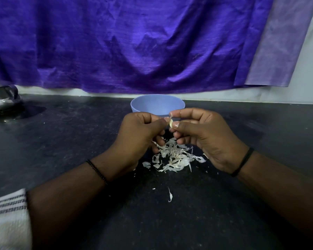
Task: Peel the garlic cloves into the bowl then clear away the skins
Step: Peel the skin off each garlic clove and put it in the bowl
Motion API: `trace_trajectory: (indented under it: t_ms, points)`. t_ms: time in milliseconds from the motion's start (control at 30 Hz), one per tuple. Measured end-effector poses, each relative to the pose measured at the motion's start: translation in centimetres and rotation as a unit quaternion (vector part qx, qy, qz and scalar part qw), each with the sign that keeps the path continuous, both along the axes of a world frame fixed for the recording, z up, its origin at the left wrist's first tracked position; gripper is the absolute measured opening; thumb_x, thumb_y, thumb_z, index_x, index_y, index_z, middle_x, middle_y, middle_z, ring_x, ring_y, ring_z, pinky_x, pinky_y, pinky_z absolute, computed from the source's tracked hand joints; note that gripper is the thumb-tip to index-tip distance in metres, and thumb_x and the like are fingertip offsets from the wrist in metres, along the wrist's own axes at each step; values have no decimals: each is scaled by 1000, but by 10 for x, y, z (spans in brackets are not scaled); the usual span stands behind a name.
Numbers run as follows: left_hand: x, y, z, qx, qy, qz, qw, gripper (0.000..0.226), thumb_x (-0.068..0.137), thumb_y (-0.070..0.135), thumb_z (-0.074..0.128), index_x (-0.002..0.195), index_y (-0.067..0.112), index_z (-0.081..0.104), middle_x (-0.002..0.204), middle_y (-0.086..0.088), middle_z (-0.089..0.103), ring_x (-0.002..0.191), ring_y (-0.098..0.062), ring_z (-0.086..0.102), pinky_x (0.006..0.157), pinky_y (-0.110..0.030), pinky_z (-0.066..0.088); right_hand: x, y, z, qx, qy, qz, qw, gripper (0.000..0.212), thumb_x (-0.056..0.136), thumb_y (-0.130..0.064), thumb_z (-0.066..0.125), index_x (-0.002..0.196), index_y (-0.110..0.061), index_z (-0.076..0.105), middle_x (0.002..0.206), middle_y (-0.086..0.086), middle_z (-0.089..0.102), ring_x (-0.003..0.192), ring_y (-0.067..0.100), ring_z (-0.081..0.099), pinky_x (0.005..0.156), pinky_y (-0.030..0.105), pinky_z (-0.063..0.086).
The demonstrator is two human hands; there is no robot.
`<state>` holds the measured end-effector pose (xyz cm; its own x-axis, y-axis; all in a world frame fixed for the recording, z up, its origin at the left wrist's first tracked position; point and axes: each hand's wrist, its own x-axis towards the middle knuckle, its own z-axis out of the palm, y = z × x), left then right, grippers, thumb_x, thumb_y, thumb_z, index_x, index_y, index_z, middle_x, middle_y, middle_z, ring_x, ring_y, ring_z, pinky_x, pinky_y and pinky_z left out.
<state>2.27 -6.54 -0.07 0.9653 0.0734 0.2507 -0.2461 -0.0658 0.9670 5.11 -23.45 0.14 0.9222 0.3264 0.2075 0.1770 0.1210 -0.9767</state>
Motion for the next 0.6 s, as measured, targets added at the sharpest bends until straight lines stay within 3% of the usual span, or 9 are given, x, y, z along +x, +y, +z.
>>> trace_trajectory:
  t_ms: [200, 367, 600]
  points:
    - [-2, -2, 2, 4, -19, -9, 1000, 13, 91, 7, 66, 86, -4, 68, 66, -7, 63, 51, -17, 57, 39, -26, 44, 2, -3, 1, 14, 1, -10, 1000, 18, 82, -5, 73, 100, -3, 73, 84, 15, 73, 70, 18, 65, 64, 27, 58]
    - [-3, 0, 2, 50, -48, 5, 998, 4, 88, 3, 69, 86, 1, 72, 62, -6, 67, 52, -18, 59, 41, -26, 48, 0, -3, 2, 5, 0, -14, 1000, 18, 80, -6, 74, 97, -1, 71, 82, 17, 74, 68, 19, 68, 64, 27, 61]
    - [-4, 3, 3, 134, -85, 21, 987, 8, 86, 9, 73, 78, 9, 73, 55, -3, 65, 47, -13, 58, 44, -27, 51, -2, -3, 4, -30, -31, -22, 999, 11, 81, 0, 75, 92, -1, 72, 79, 17, 75, 66, 18, 70, 62, 27, 61]
